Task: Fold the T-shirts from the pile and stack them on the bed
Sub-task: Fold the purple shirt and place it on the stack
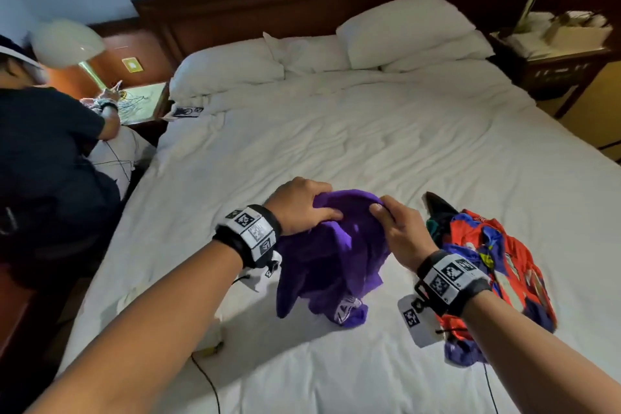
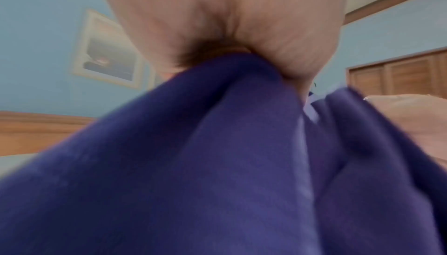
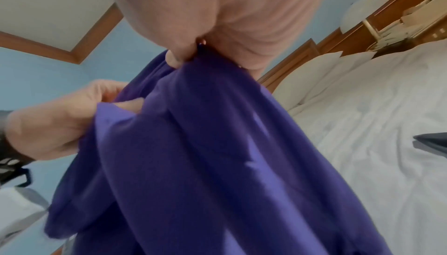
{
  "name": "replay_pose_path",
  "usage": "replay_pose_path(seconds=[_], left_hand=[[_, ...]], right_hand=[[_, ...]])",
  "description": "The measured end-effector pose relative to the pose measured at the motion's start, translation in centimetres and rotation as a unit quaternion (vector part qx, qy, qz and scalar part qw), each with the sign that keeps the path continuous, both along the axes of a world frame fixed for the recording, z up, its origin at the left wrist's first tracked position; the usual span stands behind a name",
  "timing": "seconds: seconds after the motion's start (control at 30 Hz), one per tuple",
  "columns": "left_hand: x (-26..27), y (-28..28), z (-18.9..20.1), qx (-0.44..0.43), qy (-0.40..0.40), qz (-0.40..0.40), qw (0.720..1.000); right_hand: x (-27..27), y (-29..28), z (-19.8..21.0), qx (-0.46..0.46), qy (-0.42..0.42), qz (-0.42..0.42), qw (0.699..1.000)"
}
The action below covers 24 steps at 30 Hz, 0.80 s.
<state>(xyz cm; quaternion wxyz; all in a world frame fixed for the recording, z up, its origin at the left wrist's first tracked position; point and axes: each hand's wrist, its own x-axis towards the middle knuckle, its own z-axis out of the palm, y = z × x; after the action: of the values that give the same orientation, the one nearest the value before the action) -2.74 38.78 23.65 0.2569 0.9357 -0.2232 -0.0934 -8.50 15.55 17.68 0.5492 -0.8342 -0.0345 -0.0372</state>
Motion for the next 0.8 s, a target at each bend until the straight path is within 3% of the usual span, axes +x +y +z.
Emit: replay_pose_path(seconds=[0.1,0.2,0.3,0.47,0.57,0.63,0.73,0.8], left_hand=[[0.7,3.0,-0.4,0.038,-0.019,0.018,0.999],[0.3,3.6,-0.9,-0.059,-0.004,0.064,0.996],[-0.1,2.5,-1.3,-0.142,0.001,0.098,0.985],[-1.9,-2.3,-1.8,-0.158,0.117,-0.013,0.980],[-0.9,-2.5,-1.9,-0.188,0.077,0.030,0.979],[-0.2,-1.2,-2.1,-0.167,0.054,0.025,0.984],[0.0,1.2,-3.1,-0.062,0.068,0.012,0.996],[0.0,1.9,-3.8,-0.085,0.065,0.038,0.994]], right_hand=[[-0.3,-0.2,-0.3,-0.014,-0.003,-0.041,0.999],[-0.6,-0.5,-0.7,-0.021,-0.009,-0.074,0.997],[-1.3,0.0,-0.3,-0.038,-0.036,-0.031,0.998],[-1.4,1.9,2.3,-0.006,-0.095,-0.024,0.995],[-0.9,0.5,2.3,-0.035,-0.097,-0.056,0.993],[-1.1,-1.0,1.6,-0.071,-0.090,-0.070,0.991],[-1.2,-3.4,0.4,-0.070,-0.065,-0.104,0.990],[-0.8,-4.6,-0.7,-0.091,-0.027,-0.130,0.987]])
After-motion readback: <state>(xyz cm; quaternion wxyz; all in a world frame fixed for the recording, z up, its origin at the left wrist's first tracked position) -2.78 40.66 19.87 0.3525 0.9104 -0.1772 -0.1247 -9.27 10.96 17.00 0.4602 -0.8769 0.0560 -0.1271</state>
